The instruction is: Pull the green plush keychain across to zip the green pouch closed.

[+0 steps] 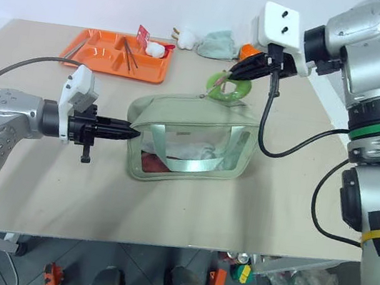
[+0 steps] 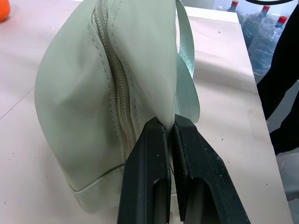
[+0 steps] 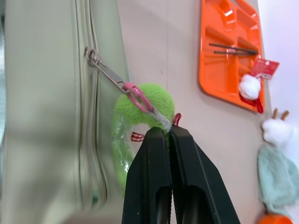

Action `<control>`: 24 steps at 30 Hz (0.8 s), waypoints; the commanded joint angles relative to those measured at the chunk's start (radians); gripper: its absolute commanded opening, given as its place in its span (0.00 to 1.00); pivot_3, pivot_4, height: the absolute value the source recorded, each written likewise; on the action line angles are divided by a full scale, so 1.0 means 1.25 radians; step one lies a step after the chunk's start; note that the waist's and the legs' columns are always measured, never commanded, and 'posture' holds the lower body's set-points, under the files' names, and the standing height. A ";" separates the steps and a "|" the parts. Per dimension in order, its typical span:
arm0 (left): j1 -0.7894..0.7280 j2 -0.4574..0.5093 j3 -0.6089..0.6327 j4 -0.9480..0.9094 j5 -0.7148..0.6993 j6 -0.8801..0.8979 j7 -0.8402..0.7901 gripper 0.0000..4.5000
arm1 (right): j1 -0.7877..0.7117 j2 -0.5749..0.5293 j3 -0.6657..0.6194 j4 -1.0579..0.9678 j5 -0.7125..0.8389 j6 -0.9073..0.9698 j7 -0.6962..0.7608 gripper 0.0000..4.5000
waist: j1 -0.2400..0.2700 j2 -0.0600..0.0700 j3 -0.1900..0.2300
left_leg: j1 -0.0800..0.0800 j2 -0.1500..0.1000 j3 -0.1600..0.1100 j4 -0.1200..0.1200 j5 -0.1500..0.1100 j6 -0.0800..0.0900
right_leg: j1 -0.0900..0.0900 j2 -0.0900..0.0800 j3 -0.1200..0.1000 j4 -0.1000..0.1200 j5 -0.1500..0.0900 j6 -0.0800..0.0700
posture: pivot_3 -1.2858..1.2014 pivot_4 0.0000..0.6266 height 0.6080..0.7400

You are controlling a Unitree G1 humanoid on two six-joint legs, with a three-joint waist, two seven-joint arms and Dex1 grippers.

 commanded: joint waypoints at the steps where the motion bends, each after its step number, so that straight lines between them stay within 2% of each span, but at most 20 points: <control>1: 0.004 0.002 0.009 -0.019 -0.009 -0.001 -0.005 0.00 | -0.026 -0.054 -0.019 -0.006 -0.032 -0.051 -0.013 0.00 | 0.000 0.000 0.000 | 0.000 0.000 0.000 0.000 0.000 0.000 | 0.000 0.000 0.000 0.000 0.000 0.000 | 0.52 0.24 1.00; 5: 0.009 0.001 0.012 -0.023 -0.010 0.000 -0.004 0.00 | -0.014 -0.113 -0.009 0.000 -0.085 -0.133 -0.041 0.00 | 0.000 0.000 0.000 | 0.000 0.000 0.000 0.000 0.000 0.000 | 0.000 0.000 0.000 0.000 0.000 0.000 | 0.52 0.24 1.00; 11: 0.017 0.003 0.017 -0.026 -0.012 -0.002 -0.002 0.00 | 0.061 -0.226 -0.017 -0.045 -0.112 -0.208 -0.016 0.00 | 0.001 0.000 0.000 | 0.000 -0.001 0.000 -0.001 0.000 0.000 | 0.000 -0.001 0.000 0.000 -0.001 0.000 | 0.52 0.24 1.00; 16: 0.025 0.008 0.031 -0.027 -0.019 0.000 0.005 0.00 | 0.212 -0.263 -0.069 -0.125 -0.068 -0.132 -0.051 0.00 | -0.001 0.000 0.000 | 0.001 0.000 0.001 -0.001 0.000 0.000 | 0.000 0.000 0.002 0.000 -0.001 0.000 | 0.52 0.24 1.00; 24: 0.001 0.022 0.031 0.000 -0.015 -0.004 -0.005 0.00 | 0.457 -0.227 -0.114 -0.275 -0.025 0.038 -0.142 0.00 | -0.001 0.000 0.000 | 0.002 0.000 0.001 -0.001 0.000 0.000 | 0.001 0.001 0.003 0.001 0.000 0.000 | 0.52 0.24 1.00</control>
